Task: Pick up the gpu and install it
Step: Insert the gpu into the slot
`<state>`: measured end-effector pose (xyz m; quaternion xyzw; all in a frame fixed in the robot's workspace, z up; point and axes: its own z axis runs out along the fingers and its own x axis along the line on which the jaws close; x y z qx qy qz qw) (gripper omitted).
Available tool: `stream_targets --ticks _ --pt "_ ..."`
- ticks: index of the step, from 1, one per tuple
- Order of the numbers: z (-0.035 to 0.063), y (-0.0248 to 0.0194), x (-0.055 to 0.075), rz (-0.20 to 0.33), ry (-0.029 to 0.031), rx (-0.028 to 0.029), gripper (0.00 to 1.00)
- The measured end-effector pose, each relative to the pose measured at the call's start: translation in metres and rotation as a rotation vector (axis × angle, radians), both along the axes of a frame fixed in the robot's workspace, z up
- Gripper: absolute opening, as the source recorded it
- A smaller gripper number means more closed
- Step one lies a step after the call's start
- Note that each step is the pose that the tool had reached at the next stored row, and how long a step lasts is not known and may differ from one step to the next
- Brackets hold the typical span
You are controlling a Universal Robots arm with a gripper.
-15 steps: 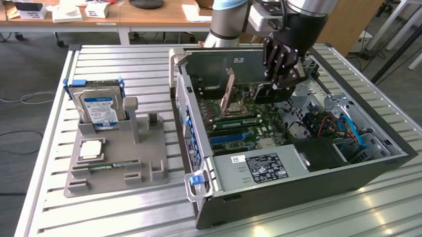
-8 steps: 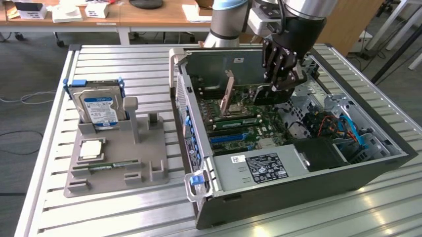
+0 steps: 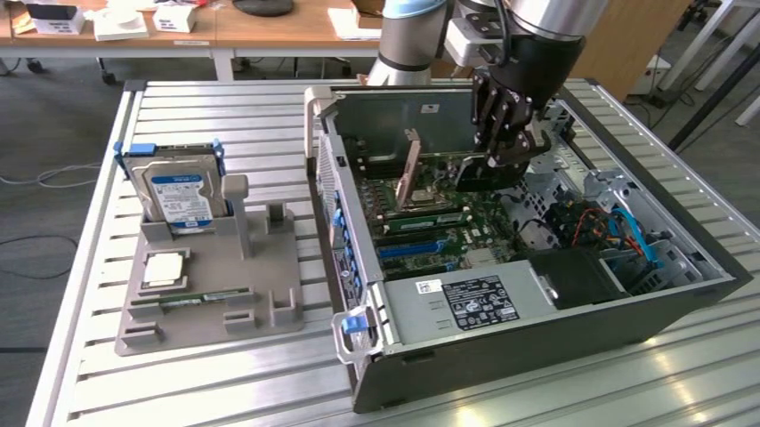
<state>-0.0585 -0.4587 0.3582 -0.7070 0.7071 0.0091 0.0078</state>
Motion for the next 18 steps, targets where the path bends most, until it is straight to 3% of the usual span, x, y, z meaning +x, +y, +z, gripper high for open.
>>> stream_targets --ticks 5,18 --pt "-0.0025 0.0036 0.0 -0.005 -0.0001 0.0004 0.27" --pt "-0.0111 0.0041 0.0 -0.009 -0.0003 0.0007 0.27"
